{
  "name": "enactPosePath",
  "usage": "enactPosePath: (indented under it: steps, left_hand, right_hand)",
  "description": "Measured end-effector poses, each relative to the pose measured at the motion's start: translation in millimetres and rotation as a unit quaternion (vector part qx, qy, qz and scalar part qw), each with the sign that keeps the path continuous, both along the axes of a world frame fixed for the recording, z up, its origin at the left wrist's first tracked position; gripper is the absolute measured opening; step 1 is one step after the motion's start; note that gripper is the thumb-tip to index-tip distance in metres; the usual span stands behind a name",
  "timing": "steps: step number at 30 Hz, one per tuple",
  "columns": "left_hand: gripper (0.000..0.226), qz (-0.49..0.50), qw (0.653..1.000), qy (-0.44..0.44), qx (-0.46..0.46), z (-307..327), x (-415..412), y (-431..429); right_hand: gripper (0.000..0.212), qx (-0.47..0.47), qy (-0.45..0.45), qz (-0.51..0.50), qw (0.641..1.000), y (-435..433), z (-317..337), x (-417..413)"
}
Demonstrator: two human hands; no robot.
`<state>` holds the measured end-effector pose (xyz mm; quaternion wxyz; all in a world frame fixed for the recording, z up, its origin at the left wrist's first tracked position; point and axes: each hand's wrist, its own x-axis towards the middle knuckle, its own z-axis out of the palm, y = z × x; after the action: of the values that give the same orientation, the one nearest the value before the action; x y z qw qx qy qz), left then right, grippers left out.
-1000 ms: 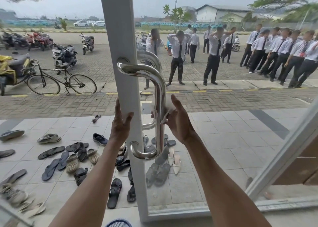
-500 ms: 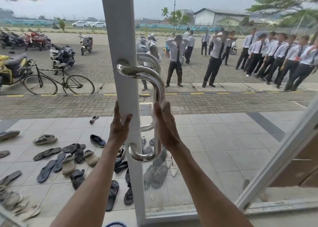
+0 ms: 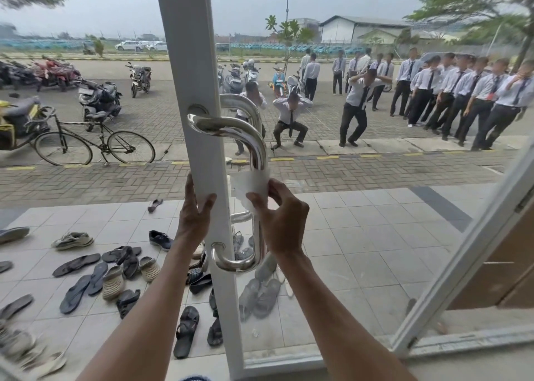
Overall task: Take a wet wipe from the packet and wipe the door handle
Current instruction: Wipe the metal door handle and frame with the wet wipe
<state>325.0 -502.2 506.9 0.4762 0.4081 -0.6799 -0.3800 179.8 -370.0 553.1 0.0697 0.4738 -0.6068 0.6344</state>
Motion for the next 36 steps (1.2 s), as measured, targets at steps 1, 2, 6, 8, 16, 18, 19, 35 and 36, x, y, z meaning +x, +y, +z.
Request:
enactPosePath:
  steps: [1, 2, 6, 8, 16, 18, 19, 35, 36]
  left_hand:
    - [0.077, 0.001, 1.0, 0.0, 0.001, 0.0, -0.3, -0.3]
    - [0.077, 0.003, 1.0, -0.001, 0.002, -0.5, -0.3, -0.5]
    - [0.077, 0.007, 1.0, -0.001, 0.002, -2.0, -0.7, -0.8]
    - [0.076, 0.002, 1.0, -0.003, 0.002, -0.7, -0.4, -0.2]
    - [0.078, -0.003, 1.0, -0.017, 0.006, 1.5, 2.4, -0.2]
    - [0.077, -0.002, 1.0, -0.012, 0.007, 0.7, 1.3, -1.5]
    - [0.077, -0.004, 1.0, -0.01, 0.008, 0.0, 1.3, -2.5]
    - [0.076, 0.004, 1.0, -0.01, 0.006, 0.1, -0.9, 0.3]
    - [0.076, 0.0, 1.0, -0.01, 0.008, 1.0, -0.7, 1.1]
  right_hand:
    - [0.035, -0.008, 0.004, -0.017, 1.0, -3.4, 1.5, 3.3]
    - [0.034, -0.003, 0.009, -0.026, 1.0, -5.1, -2.2, 6.9]
    - [0.035, 0.129, 0.004, -0.033, 0.991, 4.5, -51.5, 14.0]
    - [0.034, 0.188, 0.003, -0.042, 0.981, 10.9, -66.9, 14.0]
    - [0.037, 0.078, 0.042, -0.114, 0.989, -7.9, 20.7, 18.1]
    - [0.039, 0.062, 0.058, -0.117, 0.989, -10.4, 30.5, 17.4]
    - [0.041, 0.068, 0.065, -0.114, 0.989, -8.5, 26.8, 18.5]
    - [0.038, 0.024, 0.07, 0.023, 0.997, -12.8, 87.2, 10.9]
    - [0.037, 0.022, 0.101, 0.028, 0.994, -15.1, 97.6, 9.4]
